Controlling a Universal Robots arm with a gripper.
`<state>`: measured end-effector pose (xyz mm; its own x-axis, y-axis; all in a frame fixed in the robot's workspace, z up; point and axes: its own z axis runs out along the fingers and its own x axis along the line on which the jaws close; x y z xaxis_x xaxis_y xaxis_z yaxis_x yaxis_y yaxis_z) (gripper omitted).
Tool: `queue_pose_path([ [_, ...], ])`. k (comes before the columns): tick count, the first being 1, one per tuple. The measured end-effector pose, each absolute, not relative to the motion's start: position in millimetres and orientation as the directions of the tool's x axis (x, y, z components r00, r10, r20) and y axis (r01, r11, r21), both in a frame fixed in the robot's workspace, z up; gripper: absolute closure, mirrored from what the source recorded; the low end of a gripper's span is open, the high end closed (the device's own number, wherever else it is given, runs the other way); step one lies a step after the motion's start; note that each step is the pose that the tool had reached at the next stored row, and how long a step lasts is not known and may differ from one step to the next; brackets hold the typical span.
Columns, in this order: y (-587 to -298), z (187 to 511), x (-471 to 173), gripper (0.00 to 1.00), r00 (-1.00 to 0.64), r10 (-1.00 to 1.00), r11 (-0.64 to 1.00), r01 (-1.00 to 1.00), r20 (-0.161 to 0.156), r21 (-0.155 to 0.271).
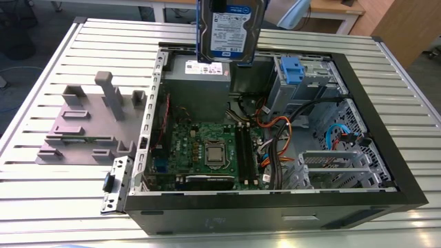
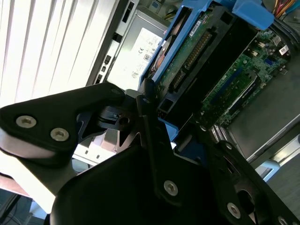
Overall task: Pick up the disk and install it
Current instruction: 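Pick up the disk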
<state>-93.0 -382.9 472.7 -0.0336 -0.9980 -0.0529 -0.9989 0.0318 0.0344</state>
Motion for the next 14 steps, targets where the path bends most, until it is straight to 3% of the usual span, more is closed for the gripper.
queue_pose_path([
  [14, -396.9, 472.2, -91.4, 0.63, -0.034, -0.998, 0.032, -0.999, -0.053, 0.034],
])
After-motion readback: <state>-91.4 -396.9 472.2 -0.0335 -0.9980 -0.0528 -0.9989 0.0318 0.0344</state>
